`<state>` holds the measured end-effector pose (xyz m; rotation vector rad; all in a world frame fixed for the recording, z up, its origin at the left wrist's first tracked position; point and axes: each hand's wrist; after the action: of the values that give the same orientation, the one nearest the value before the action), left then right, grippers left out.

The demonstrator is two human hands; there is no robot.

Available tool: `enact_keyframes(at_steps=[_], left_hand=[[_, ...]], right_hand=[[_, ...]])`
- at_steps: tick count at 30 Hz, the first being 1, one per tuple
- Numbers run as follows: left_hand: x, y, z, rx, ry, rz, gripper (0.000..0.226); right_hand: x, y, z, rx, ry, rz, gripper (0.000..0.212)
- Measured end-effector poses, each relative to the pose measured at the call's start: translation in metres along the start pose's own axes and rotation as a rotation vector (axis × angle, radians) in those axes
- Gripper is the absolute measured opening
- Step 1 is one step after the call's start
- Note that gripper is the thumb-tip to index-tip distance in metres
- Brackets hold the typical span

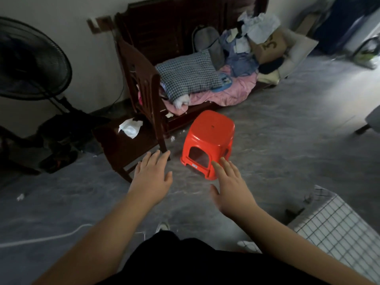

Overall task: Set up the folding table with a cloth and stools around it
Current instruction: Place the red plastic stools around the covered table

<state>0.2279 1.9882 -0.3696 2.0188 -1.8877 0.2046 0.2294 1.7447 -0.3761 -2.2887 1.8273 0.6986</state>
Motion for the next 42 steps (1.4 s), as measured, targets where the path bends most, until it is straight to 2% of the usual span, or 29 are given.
enact_keyframes(at_steps=[6, 15, 22, 26, 30, 34, 38, 42], left_hand=[[-0.001, -0.157, 0.035, -0.100, -0.006, 0.093, 0.067], [0.007, -0.418, 0.114, -0.338, -0.086, 0.274, 0.073], [-0.016, -0.559, 0.243, -0.487, -0.209, 0.242, 0.107], [-0.031, -0.617, 0.314, -0.525, -0.179, 0.154, 0.121], [-0.038, -0.650, 0.357, -0.537, -0.117, 0.141, 0.124], [-0.041, -0.654, 0.373, -0.528, -0.112, 0.150, 0.126], [-0.041, -0.653, 0.372, -0.495, -0.068, 0.128, 0.126], [-0.026, -0.649, 0.370, -0.516, -0.079, 0.118, 0.126]], right_hand=[[0.044, -0.125, 0.009, 0.015, -0.059, 0.170, 0.069], [0.123, -0.321, 0.055, -0.047, -0.228, 0.556, 0.068], [0.212, -0.446, 0.139, -0.115, -0.333, 0.757, 0.085], [0.265, -0.499, 0.195, -0.080, -0.359, 0.798, 0.103], [0.296, -0.532, 0.239, -0.052, -0.378, 0.793, 0.111], [0.299, -0.539, 0.259, -0.020, -0.333, 0.808, 0.114], [0.297, -0.539, 0.262, 0.051, -0.408, 0.858, 0.120], [0.302, -0.534, 0.257, 0.082, -0.397, 0.856, 0.116]])
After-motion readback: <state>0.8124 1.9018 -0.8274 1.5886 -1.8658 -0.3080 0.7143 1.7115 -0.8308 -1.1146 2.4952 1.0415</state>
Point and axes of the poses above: each hand's wrist, its own y-axis away from the middle knuckle, its own z-axis out of the palm, x = y × z, and after that the axes turned 2 degrees about z, right-handed
